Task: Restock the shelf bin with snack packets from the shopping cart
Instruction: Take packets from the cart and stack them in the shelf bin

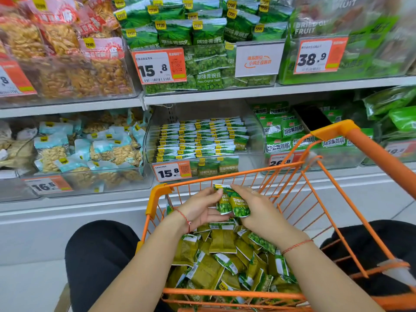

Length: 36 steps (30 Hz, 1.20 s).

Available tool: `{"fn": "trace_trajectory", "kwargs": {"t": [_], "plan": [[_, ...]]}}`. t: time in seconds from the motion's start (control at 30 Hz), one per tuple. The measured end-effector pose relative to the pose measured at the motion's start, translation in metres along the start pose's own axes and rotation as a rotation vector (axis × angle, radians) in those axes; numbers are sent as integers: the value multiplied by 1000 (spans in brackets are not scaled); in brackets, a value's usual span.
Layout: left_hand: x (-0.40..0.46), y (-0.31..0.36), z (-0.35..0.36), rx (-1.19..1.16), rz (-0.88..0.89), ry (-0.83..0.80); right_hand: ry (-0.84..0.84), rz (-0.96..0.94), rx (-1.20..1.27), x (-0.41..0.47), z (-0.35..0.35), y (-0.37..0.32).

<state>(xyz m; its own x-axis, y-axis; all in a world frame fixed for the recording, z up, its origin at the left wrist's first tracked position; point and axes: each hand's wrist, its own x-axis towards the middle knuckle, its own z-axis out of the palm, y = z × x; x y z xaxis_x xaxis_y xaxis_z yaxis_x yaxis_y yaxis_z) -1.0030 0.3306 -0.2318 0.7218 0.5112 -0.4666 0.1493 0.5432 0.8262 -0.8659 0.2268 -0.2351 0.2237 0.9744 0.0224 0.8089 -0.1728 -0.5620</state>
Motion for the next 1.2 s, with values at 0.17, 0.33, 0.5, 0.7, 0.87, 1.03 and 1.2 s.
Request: {"fn": "trace_trajectory", "kwargs": {"t": [0.17,0.33,0.5,0.7,0.87,1.03,1.2], "plan": [[-3,1,7,26,22,-4,32,63,-128,-4,-2,-6],[-4,-5,14,194,79,-29,28,13,-202,-1,3,-12],[-5,1,13,227,136,47,29,-4,-182,-2,3,-12],[-7,5,13,182,237,57,222,164,129,-1,-7,0],[-3,4,6,48,258,-20,260,330,861,5,-10,-2],[-1,3,6,3,284,-38,118,386,1199,5,-14,-12],[1,2,8,110,455,51,215,322,1189,2,-16,-12]]}}
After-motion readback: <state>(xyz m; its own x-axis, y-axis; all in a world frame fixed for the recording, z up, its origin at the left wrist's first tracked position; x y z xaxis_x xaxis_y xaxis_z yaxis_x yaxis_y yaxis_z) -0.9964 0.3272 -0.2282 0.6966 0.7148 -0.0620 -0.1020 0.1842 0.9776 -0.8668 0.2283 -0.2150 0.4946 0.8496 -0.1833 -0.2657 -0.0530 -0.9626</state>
